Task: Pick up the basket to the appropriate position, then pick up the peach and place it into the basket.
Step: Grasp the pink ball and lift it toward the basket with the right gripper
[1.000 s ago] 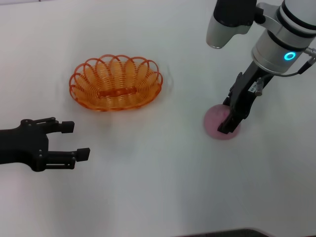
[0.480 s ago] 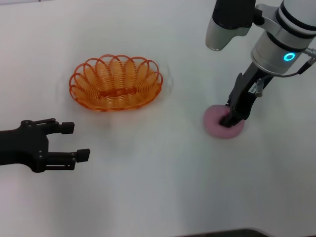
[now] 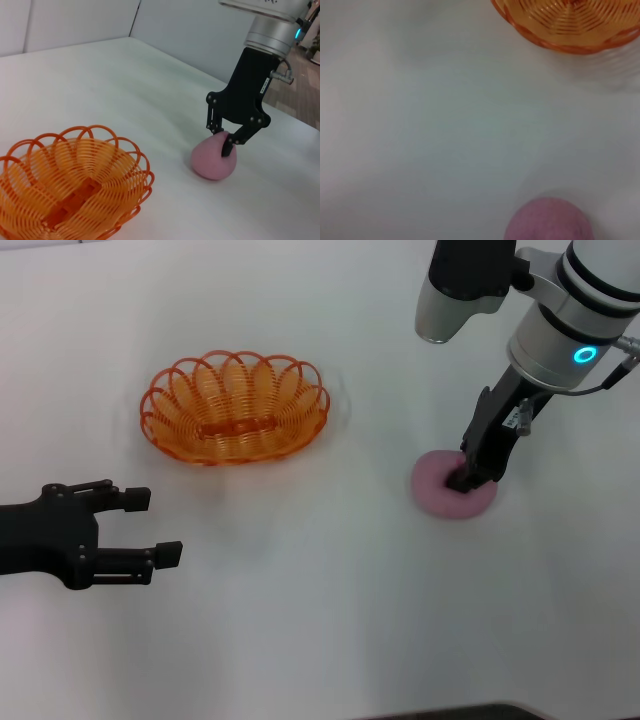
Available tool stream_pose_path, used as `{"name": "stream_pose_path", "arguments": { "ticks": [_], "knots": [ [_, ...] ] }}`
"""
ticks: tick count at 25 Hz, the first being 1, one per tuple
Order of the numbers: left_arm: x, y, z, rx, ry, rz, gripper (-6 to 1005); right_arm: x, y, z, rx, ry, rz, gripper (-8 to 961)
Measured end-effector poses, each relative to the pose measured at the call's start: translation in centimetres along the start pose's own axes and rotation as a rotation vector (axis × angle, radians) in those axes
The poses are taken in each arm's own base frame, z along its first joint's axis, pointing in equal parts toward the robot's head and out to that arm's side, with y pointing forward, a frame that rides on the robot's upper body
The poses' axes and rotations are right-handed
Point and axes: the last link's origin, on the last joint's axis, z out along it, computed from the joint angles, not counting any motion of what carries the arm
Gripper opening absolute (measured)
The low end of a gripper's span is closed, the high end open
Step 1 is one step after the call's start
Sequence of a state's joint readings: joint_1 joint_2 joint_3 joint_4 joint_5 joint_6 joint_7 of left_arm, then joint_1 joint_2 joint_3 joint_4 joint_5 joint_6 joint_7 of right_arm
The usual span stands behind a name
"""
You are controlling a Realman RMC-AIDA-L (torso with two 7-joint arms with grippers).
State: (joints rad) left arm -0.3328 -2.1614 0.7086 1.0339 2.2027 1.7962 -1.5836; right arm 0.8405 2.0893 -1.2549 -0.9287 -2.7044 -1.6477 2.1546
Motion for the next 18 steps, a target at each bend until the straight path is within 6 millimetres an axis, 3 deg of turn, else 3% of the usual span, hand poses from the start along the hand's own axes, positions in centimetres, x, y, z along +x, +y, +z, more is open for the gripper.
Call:
{"name": "stream_pose_path", "arguments": {
  "ticks": [6,18],
  "knots": [
    [-0.01,-0.01,0.00,0.001,0.000,-0.002,890,-0.04,0.02,0.00,0.002,0.003,-0.003,172],
    [-0.11,-0.14,0.06,0.007,-0.012,-0.007,891,-0.09,0.08,0.06,0.005,0.009,-0.010,156]
  ]
}}
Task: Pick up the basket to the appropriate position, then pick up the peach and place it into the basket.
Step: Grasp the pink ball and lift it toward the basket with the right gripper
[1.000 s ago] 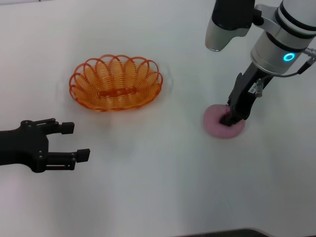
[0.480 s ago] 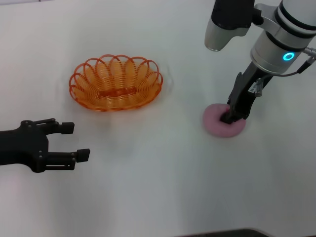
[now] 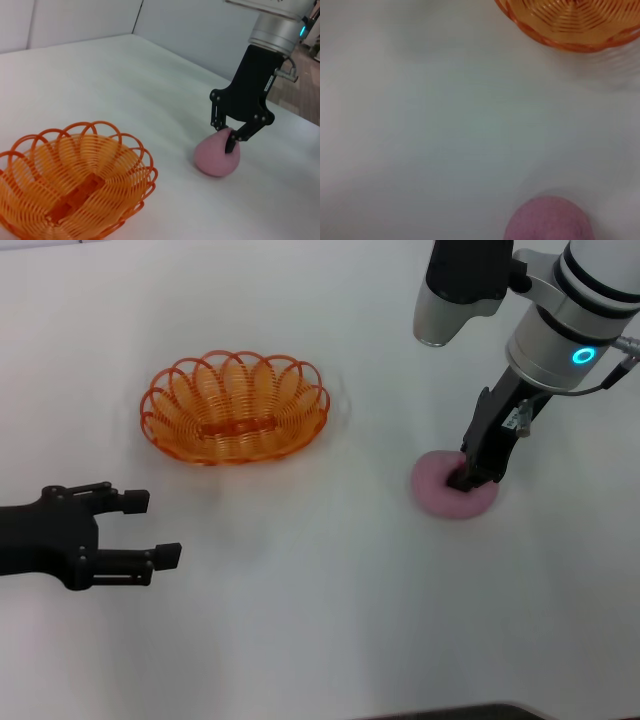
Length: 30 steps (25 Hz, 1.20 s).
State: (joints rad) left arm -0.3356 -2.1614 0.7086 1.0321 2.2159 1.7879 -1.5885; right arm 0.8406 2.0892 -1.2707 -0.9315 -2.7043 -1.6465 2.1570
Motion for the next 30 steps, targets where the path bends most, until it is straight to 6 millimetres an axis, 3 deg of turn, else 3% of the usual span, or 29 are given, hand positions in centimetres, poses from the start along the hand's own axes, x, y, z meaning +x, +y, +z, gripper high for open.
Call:
{"name": "stream_pose_path", "arguments": {
  "ticks": [8,22,30],
  "knots": [
    [-0.1,-0.1,0.3,-0.011,-0.007,-0.010,890,-0.5,0.2,-0.9,0.004,-0.002,-0.022,156],
    [-0.1,0.0,0.2,-0.014,-0.010,-0.008,891,-2.1,1.6,-5.8,0.066,-0.031,-0.091,155],
    [-0.2,0.0,0.3,-0.017,-0.011,-0.010,890,-2.1,1.7,-6.0,0.070,-0.035,-0.093,155]
  ]
}}
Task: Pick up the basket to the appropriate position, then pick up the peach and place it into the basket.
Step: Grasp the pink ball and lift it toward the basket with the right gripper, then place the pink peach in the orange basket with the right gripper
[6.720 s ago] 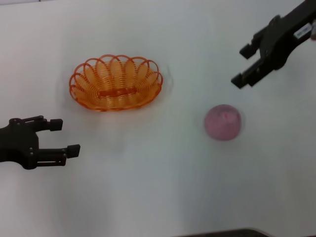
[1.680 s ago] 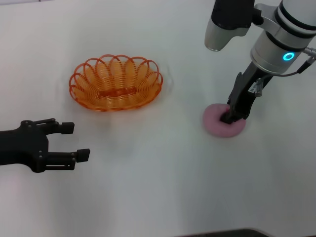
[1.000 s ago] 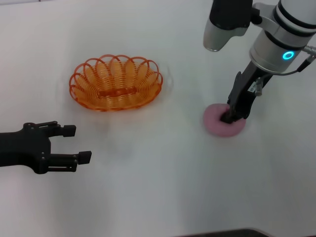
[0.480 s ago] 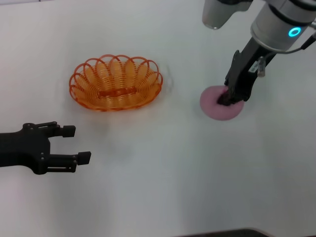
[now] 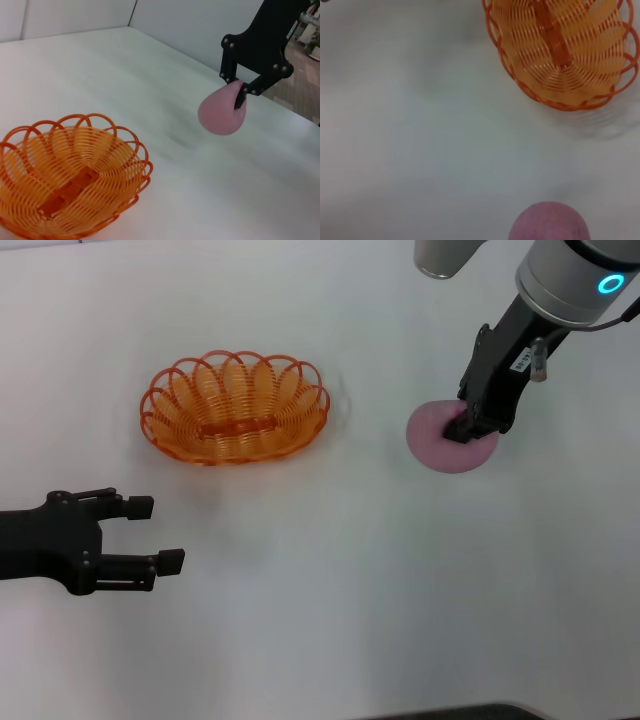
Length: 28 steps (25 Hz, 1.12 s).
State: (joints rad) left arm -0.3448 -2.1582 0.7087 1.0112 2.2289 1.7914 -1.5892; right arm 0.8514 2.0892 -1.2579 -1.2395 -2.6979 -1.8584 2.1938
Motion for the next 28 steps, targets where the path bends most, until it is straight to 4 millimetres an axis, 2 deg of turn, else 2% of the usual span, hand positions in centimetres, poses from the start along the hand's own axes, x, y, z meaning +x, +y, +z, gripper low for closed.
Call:
{"name": "stream_pose_path", "arguments": {
  "ticks": [14,28],
  "knots": [
    [-0.1,0.0,0.1,0.002,0.002,-0.004,890,-0.4,-0.4,0.3,0.022,-0.058,-0.002,156],
    [-0.3,0.0,0.1,0.004,0.003,-0.010,891,-2.2,-0.8,0.9,0.051,-0.299,0.005,156]
  ]
}}
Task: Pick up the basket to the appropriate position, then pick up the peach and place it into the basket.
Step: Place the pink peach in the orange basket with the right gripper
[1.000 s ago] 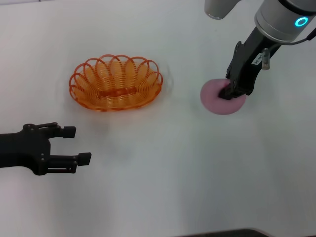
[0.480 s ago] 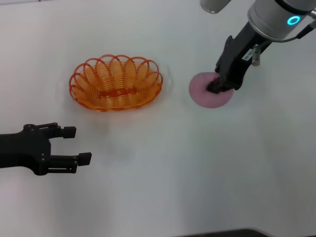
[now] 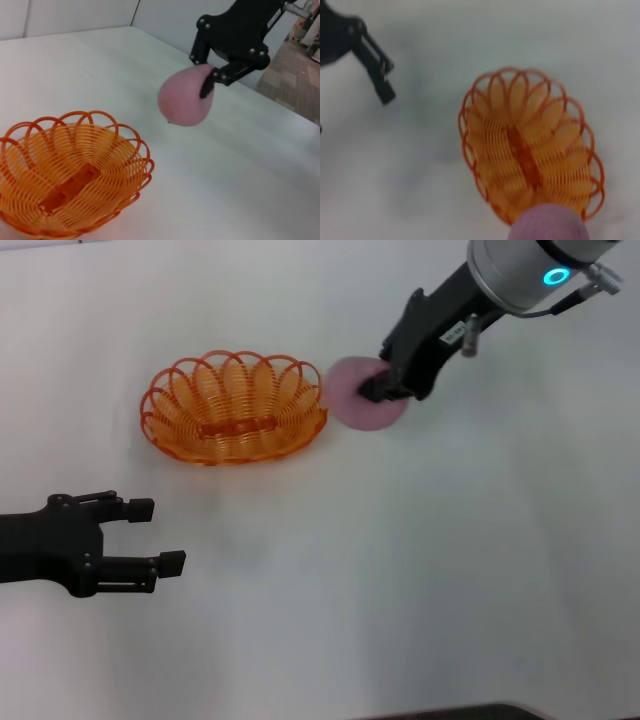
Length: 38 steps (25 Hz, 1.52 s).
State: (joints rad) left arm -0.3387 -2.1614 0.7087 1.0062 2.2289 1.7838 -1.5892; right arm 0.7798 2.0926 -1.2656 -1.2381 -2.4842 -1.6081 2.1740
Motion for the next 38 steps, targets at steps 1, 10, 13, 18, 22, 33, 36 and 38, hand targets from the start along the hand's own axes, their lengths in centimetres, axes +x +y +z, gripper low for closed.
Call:
{"name": "stream_pose_path", "arguments": {
  "ticks": [1,10,13,18,22,33,36,38],
  "knots": [
    [0.0,0.0,0.0,0.000,0.000,0.000,891,-0.1,0.0,0.1,0.002,-0.030,0.004,156],
    [0.0,0.0,0.0,0.000,0.000,0.002,890,-0.5,0.0,1.0,-0.030,-0.305,0.044,156],
    [0.0,0.0,0.0,0.001,0.000,0.003,890,-0.5,-0.2,1.7,-0.046,-0.380,0.064,156],
    [0.0,0.0,0.0,0.002,0.001,0.000,891,-0.3,-0.2,3.2,-0.077,-0.472,0.077,156],
    [-0.1,0.0,0.0,0.002,0.001,-0.003,891,0.1,-0.2,4.6,-0.087,-0.537,0.092,156],
    [-0.1,-0.1,0.2,-0.003,0.010,-0.011,891,2.4,0.2,8.3,-0.029,-0.777,0.130,157],
    [-0.1,-0.1,0.3,-0.004,0.011,-0.010,891,3.1,0.7,9.4,-0.016,-0.804,0.149,157],
    [0.0,0.0,0.3,-0.006,0.011,-0.008,891,3.5,0.9,9.9,0.001,-0.821,0.160,157]
  ]
}}
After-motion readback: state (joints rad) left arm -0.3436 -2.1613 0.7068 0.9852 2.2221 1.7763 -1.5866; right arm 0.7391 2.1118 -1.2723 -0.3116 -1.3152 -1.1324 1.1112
